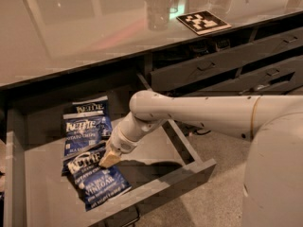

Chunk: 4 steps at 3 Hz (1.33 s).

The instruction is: Pick blue chip bag from top drawer and place on counter

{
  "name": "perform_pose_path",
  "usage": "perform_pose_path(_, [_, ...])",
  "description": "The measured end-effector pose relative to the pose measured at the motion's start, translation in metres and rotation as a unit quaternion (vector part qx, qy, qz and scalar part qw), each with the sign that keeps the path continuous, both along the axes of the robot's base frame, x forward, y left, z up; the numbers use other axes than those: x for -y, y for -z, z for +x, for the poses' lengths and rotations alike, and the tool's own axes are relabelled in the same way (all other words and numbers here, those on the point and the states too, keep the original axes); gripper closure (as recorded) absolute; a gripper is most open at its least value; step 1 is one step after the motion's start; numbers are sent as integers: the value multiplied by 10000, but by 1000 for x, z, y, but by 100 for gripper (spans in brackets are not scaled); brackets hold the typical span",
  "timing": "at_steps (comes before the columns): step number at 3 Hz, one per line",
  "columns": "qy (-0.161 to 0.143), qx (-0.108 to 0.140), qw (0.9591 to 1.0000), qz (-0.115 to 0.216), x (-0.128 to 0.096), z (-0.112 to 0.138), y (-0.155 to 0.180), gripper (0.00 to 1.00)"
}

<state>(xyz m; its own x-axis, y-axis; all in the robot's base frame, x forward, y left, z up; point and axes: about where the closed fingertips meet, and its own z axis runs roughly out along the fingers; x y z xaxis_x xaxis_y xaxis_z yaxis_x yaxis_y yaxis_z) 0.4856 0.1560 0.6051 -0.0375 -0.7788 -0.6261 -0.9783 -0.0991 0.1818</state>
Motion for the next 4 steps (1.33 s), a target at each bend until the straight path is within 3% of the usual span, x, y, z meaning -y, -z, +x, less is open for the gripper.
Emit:
perform_pose_path(1, [101, 66, 9991, 398, 20, 0, -36, 100])
perform_pose_path(2, [109, 216, 9935, 1109, 53, 4, -84, 100])
perform_pose_path(3, [-83, 369, 9787, 2018, 88, 13, -133, 100])
perform_pose_path(4, [-407, 461, 9624, 2645, 116, 27, -183, 100])
